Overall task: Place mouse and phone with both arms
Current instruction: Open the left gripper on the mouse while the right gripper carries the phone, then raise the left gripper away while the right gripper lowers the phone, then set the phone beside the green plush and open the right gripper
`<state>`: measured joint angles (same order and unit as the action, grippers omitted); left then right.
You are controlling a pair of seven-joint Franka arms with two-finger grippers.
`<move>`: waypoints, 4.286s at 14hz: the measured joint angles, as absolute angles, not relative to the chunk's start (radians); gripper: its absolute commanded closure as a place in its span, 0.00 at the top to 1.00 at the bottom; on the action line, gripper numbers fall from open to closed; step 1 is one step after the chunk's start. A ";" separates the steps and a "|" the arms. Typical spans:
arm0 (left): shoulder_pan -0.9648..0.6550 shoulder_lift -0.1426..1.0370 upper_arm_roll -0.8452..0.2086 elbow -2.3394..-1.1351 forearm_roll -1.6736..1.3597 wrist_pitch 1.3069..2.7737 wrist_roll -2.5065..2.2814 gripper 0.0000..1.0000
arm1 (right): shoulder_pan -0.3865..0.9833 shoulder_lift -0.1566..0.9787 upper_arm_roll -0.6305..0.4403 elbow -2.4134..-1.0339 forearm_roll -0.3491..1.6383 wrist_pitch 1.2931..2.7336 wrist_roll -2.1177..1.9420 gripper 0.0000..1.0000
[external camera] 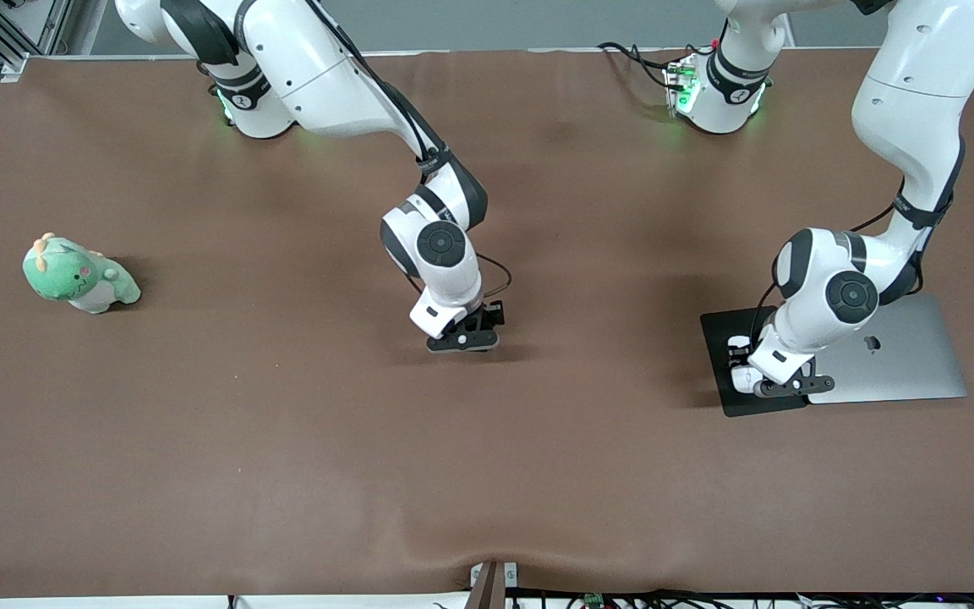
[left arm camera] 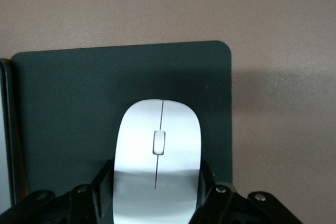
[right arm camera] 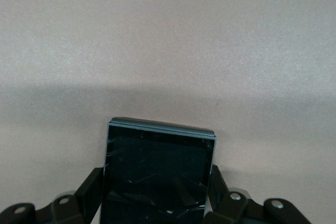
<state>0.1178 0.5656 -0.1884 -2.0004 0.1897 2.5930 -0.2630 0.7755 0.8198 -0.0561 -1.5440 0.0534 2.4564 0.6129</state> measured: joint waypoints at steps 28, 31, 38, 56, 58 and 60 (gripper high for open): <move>0.117 0.114 -0.369 -1.540 0.076 1.757 -0.218 1.00 | 0.062 0.297 -0.085 -1.821 0.148 1.885 -0.170 0.00; 0.103 0.067 -0.371 -1.537 0.073 1.706 -0.215 1.00 | 0.059 0.296 -0.085 -1.952 0.102 2.028 -0.179 0.00; -0.060 0.017 -0.222 -1.537 0.037 1.643 -0.197 1.00 | -0.076 0.293 -0.087 -2.168 0.090 2.286 -0.336 0.00; -0.048 0.007 -0.149 -1.540 -0.021 1.607 -0.145 1.00 | -0.171 0.340 -0.087 -2.310 0.090 2.465 -0.456 0.14; -0.048 0.007 -0.149 -1.540 -0.021 1.605 -0.145 1.00 | -0.176 0.348 -0.087 -2.310 0.090 2.478 -0.456 0.22; -0.048 0.007 -0.149 -1.540 -0.021 1.604 -0.145 1.00 | -0.183 0.355 -0.087 -2.310 0.090 2.485 -0.456 0.28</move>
